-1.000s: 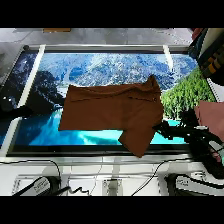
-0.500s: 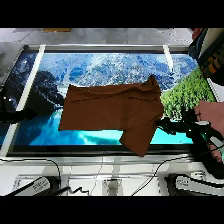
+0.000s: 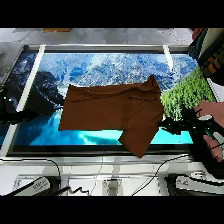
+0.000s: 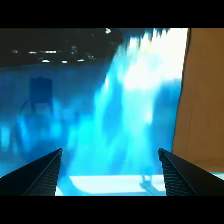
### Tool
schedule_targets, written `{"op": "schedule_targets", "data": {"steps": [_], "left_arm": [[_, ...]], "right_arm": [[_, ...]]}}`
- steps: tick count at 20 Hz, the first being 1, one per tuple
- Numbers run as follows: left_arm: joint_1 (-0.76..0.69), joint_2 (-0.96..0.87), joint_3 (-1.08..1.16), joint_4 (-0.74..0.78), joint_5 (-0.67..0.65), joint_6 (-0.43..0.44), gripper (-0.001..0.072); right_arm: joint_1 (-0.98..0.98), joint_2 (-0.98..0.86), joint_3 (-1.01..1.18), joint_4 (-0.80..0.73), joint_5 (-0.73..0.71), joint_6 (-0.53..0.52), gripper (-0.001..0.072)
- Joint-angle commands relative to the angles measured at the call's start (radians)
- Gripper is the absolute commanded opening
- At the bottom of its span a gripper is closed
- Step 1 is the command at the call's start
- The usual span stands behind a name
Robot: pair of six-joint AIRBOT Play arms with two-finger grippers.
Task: Fold the clothes and pants, and hang the long-sleeved shirts on hangers.
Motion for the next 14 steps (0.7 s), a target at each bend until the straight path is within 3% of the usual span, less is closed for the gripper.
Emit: {"op": "schedule_targets", "data": {"steps": [1, 4, 9, 11, 14], "left_arm": [[0.000, -0.001, 0.000, 0.000, -0.005, 0.000, 0.0689], [0.000, -0.005, 0.000, 0.000, -0.005, 0.000, 0.0689], [0.000, -0.012, 0.000, 0.000, -0.005, 0.000, 0.0689], [0.000, -0.032, -0.001, -0.007, -0.023, 0.000, 0.0689], [0.000, -0.082, -0.002, -0.007, -0.077, -0.018, 0.0681]], "right_arm": [[0.001, -0.053, 0.003, 0.035, 0.043, 0.003, 0.0437], [0.002, -0.090, 0.003, 0.116, 0.047, -0.045, 0.0436], [0.001, -0.106, 0.003, 0.109, 0.045, -0.149, 0.0305], [0.001, -0.106, 0.003, 0.111, 0.031, -0.177, 0.0296], [0.001, -0.106, 0.003, 0.118, 0.011, -0.177, 0.0034]]}}
